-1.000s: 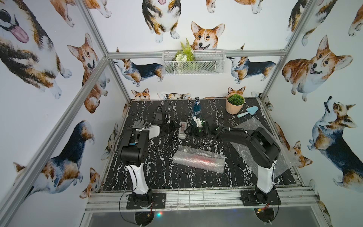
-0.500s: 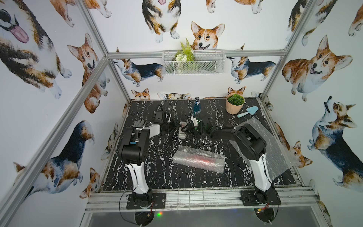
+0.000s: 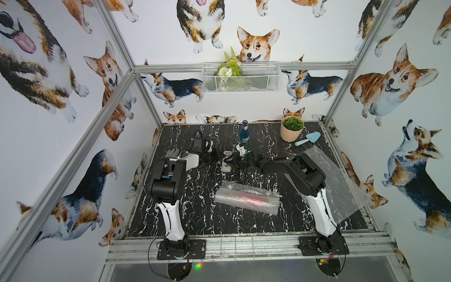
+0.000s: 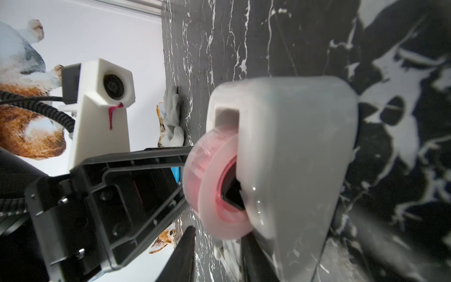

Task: Wrap wine bottles in bubble wrap
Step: Tear off the tape using the Tape Cutter.

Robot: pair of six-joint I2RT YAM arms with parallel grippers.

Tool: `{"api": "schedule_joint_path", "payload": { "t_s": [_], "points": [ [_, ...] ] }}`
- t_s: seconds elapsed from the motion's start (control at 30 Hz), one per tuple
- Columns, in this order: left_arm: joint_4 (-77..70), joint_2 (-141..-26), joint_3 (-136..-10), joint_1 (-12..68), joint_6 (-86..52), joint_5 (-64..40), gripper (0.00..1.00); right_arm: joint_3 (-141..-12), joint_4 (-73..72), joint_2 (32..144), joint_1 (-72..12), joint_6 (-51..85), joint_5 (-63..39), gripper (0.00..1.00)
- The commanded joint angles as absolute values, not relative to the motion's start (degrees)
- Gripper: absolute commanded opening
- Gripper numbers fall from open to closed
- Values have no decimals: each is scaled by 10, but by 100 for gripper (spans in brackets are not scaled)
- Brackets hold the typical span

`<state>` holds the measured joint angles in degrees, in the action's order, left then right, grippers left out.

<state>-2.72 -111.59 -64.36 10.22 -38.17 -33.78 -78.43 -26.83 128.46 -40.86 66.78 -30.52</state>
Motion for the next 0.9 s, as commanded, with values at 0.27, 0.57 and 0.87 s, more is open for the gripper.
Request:
{"api": "schedule_joint_path", "payload": {
  "t_s": [0.27, 0.57, 0.87],
  "points": [
    [-1, -1125, -650, 103, -370, -335, 32, -750, -353, 1275, -404, 734, -315, 5],
    [10, -1135, -659, 103, -361, -330, 32, -737, -391, 1261, -403, 756, -331, 0],
    [25, -1148, -670, 103, -347, -326, 32, -710, -419, 1241, -403, 771, -337, 0]
  ]
}}
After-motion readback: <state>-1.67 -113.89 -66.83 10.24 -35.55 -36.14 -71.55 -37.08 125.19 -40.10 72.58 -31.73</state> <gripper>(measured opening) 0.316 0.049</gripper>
